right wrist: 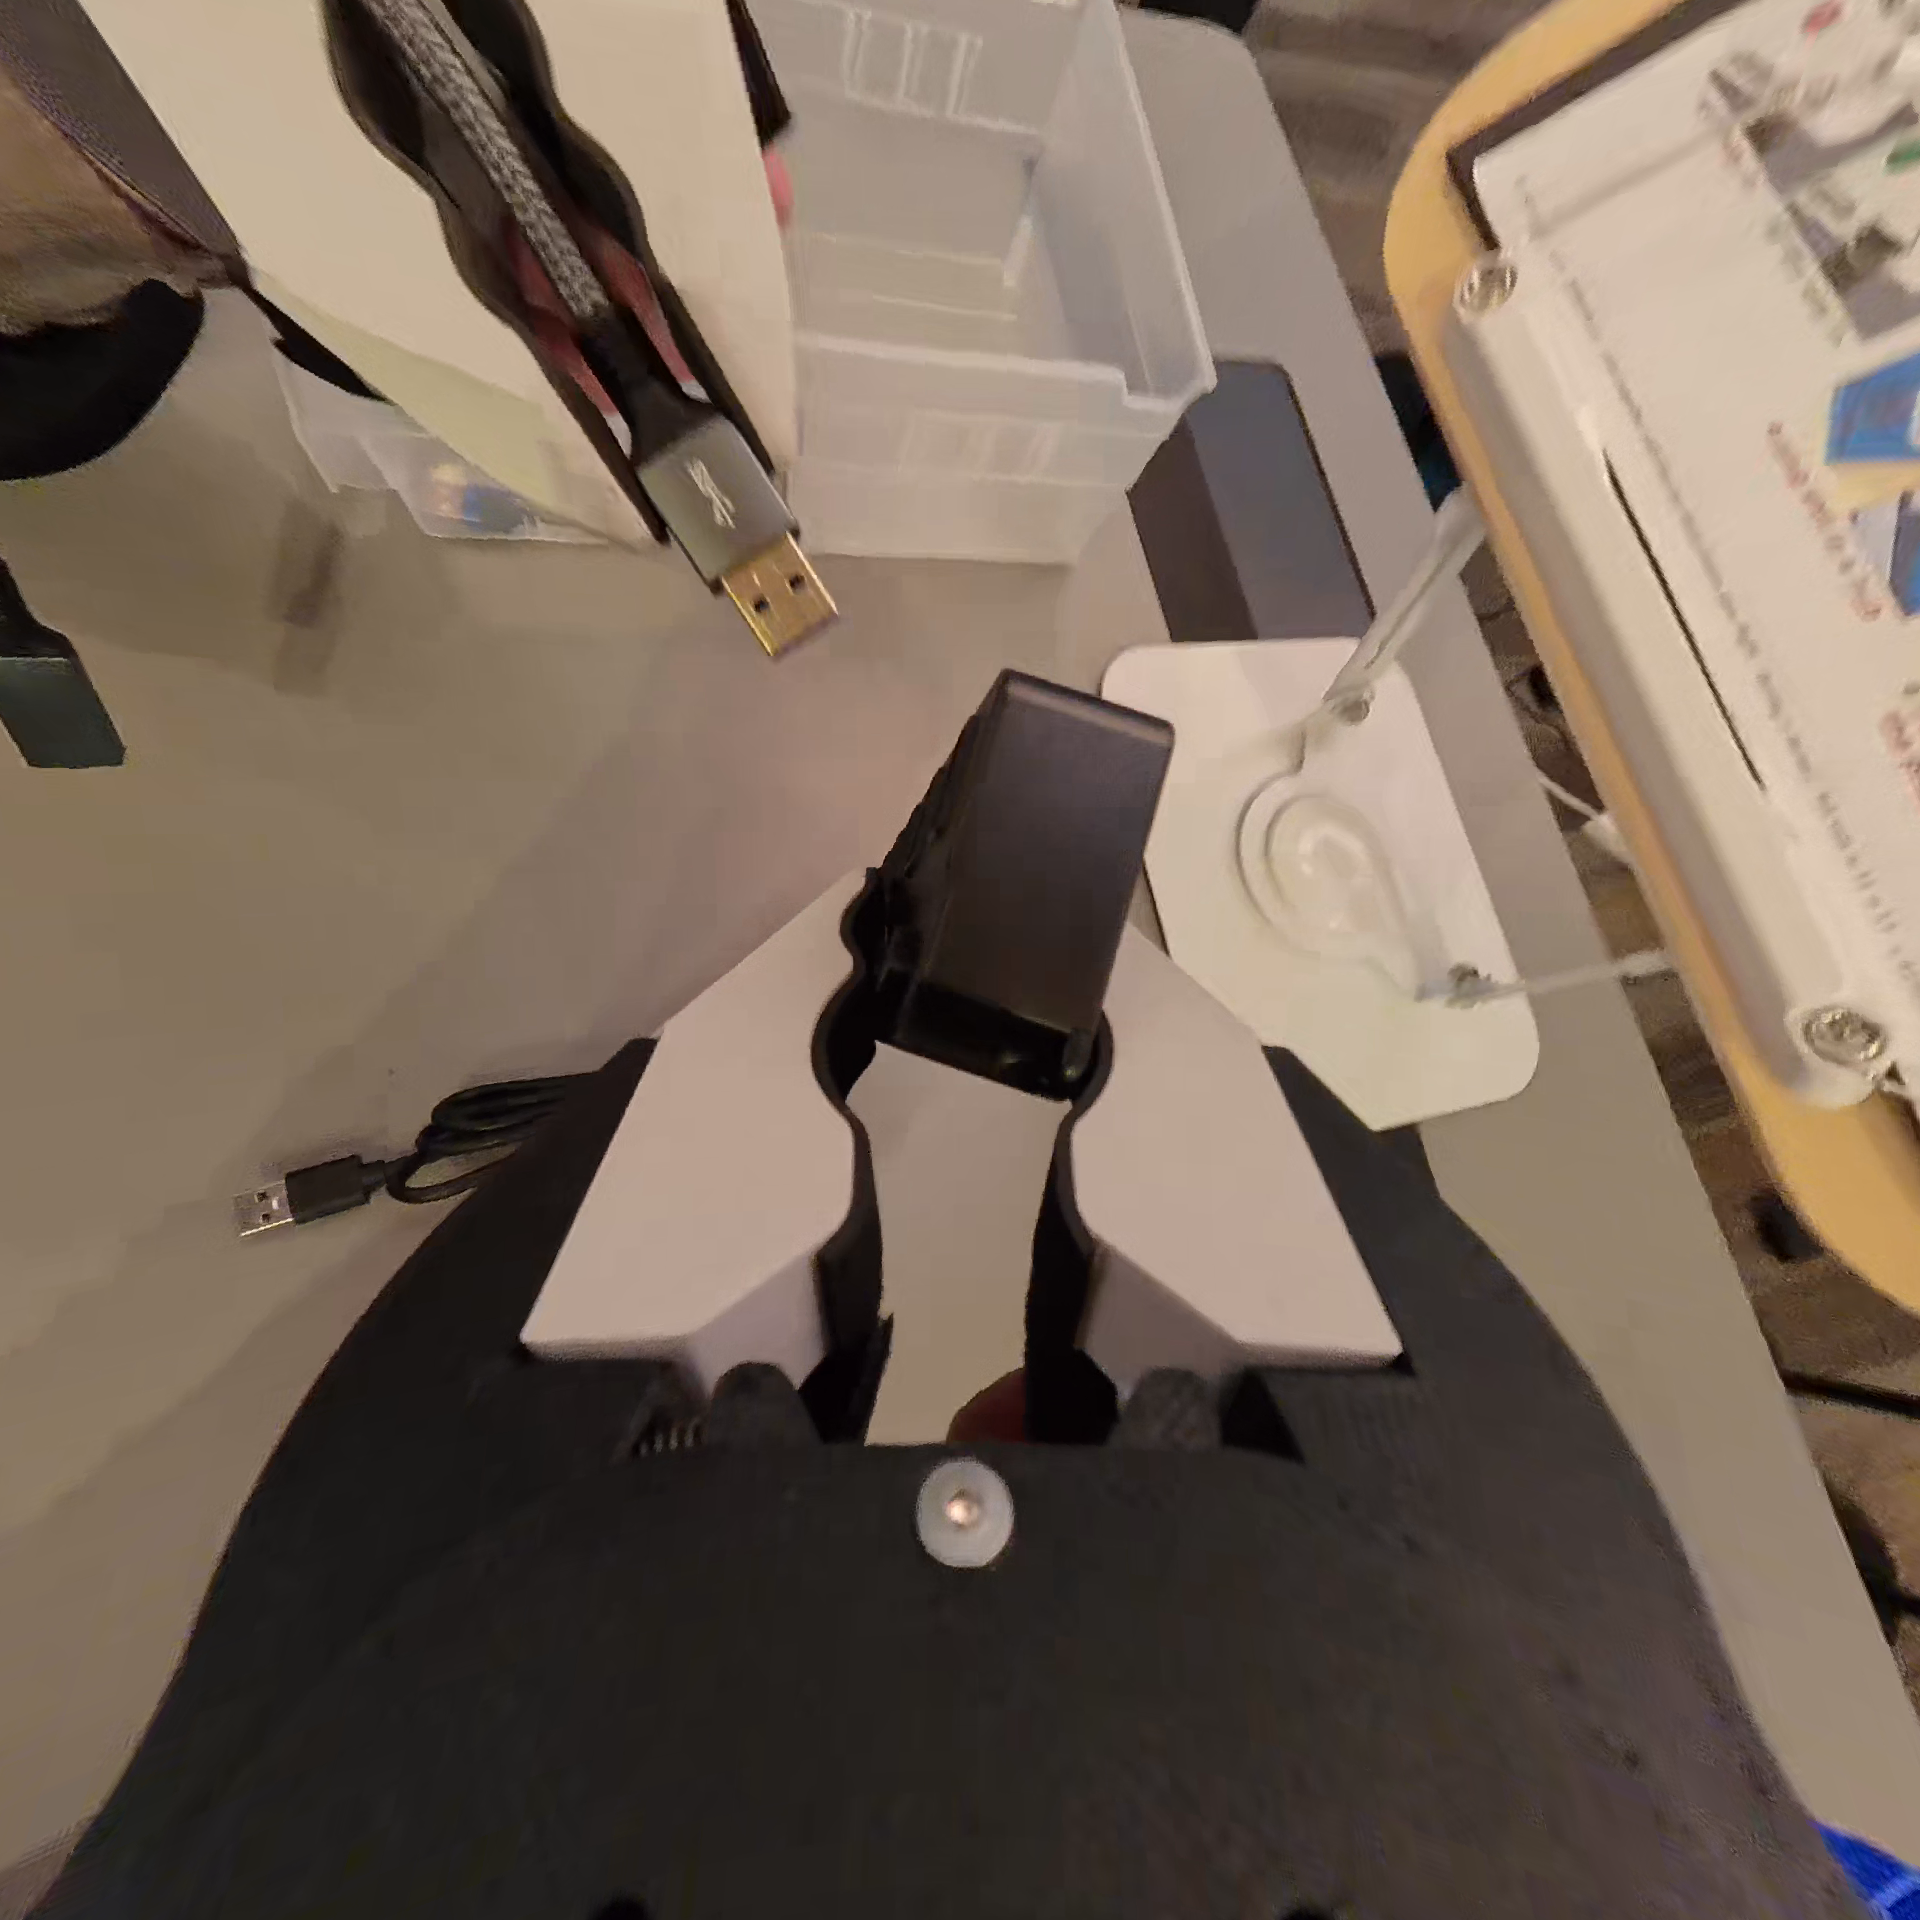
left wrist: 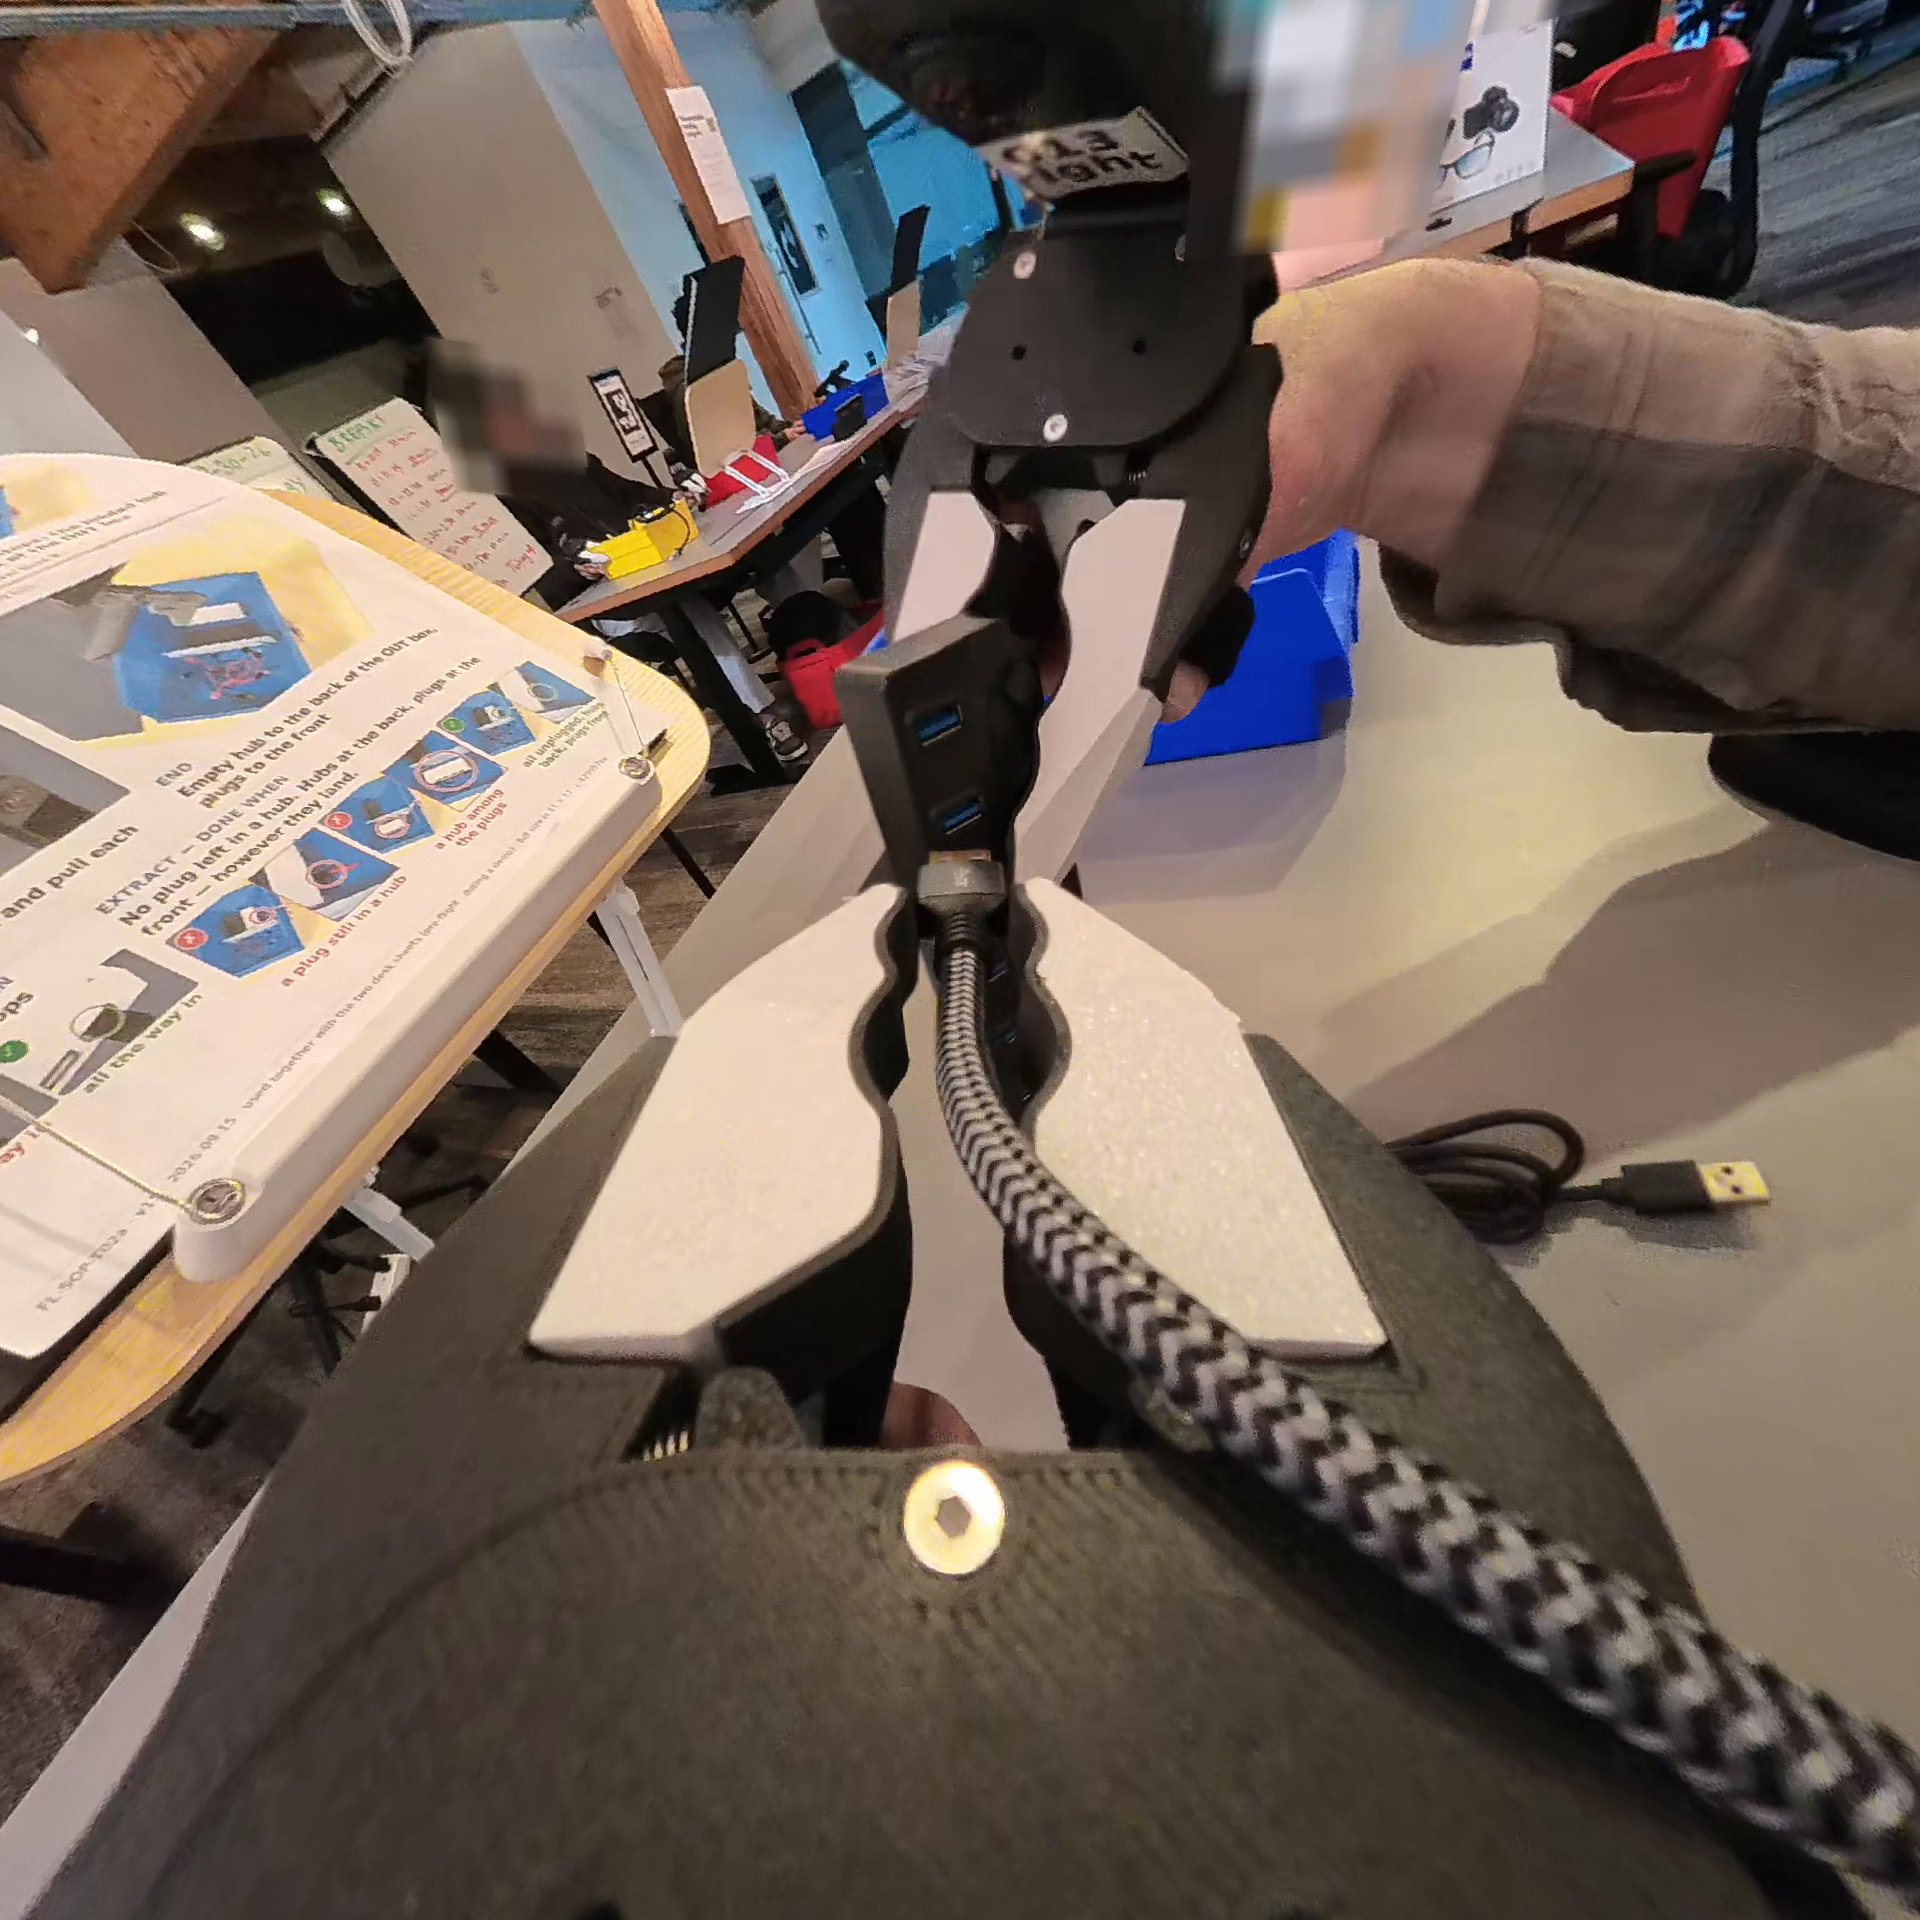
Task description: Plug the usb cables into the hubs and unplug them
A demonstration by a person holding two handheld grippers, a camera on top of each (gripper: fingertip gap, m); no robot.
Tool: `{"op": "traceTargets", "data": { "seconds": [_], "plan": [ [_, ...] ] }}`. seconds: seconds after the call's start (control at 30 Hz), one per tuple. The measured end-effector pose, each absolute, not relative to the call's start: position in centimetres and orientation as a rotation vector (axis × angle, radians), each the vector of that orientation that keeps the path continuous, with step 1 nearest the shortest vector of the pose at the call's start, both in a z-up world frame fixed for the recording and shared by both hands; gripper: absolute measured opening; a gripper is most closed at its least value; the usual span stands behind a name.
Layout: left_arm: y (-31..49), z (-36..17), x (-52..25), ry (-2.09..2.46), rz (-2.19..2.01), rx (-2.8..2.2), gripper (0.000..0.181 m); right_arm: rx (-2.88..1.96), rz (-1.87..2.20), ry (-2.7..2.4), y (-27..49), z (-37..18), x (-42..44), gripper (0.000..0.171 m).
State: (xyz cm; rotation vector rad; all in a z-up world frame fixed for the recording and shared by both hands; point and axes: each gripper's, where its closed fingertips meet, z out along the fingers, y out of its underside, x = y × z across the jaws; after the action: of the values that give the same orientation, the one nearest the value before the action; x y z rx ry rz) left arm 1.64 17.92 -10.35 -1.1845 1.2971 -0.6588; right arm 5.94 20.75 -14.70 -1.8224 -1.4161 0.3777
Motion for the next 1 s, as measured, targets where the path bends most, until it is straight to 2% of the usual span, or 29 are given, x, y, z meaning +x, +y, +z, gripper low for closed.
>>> {"op": "traceTargets", "data": {
  "seconds": [0.43,0.83,1.0],
  "plan": [
    [18.9,-11.4,2.9,1.219,-0.640,-1.250,0.016,-2.019,0.316,-1.386,21.3,-16.8,8.6,0.025],
    [18.6,-5.4,0.5,1.101,-0.524,-1.261,0.016,-2.030,0.258,-1.178,23.7,-15.2,9.7,0.023],
    [16.2,-3.1,2.8,1.030,-0.558,-1.243,0.016,-2.127,0.155,-1.146,22.7,-14.3,13.2,0.024]
  ]
}}
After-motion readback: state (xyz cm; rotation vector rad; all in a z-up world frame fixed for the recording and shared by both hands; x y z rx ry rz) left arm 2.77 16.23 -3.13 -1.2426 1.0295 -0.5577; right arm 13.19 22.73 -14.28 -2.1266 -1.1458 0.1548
